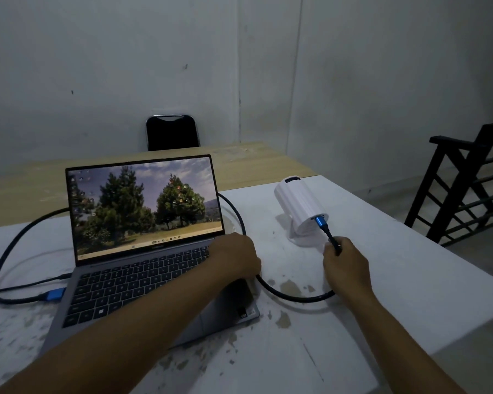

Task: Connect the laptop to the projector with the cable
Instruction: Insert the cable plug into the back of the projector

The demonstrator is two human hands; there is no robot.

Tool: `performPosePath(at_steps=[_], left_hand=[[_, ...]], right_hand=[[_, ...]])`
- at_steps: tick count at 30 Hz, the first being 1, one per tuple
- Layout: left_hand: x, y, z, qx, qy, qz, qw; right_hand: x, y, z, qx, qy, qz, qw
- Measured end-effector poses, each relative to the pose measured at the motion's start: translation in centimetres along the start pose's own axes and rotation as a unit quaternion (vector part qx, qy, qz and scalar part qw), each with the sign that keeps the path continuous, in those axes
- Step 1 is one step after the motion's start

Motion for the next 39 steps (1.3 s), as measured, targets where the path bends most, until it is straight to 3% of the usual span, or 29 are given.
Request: performPosePath(at_steps=[7, 17, 27, 30, 32, 35, 39], left_hand=[[-2.3, 0.2, 0.0, 0.043, -0.028, 0.022, 0.998], [-4.3, -0.1, 1.0, 0.021, -0.018, 0.066, 0.997], [-4.3, 0.3, 1.1, 0.022, -0.025, 0.062, 0.997], [-4.3, -0.3, 1.6, 0.023, -0.022, 0.095, 0.995], [-4.7, -0.7, 2.5, 0.043, -0.001, 0.123, 0.992], [-6.0, -0.6, 4.0, 0.132, 0.039, 0.124, 0.983], [-7.8, 0.3, 5.0, 0.277, 0.048, 0.108, 0.954]], right_hand=[[-0.9, -0.1, -0.2, -0.039, 0.017, 0.025, 0.999], [-3.0, 1.2, 0.1, -0.045, 0.043, -0.033, 0.997], [-3.4, 1.7, -0.2, -0.045, 0.022, -0.052, 0.997], [-4.4, 1.6, 0.2, -0.065, 0.031, -0.047, 0.996], [-5.5, 0.8, 0.9, -0.094, 0.028, -0.029, 0.995], [-7.1, 0.0, 1.8, -0.037, -0.015, -0.014, 0.999], [-8.7, 2.7, 1.4, 0.075, -0.071, -0.096, 0.99]])
Point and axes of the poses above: each hand's wrist, its own x-axis away from the middle knuckle, its own y-axis out of the palm, z = x × y, the point moved 9 cm from there along -x, towards the middle knuckle, and after that the axes turned 3 degrees about z, right-handed, at the moved point
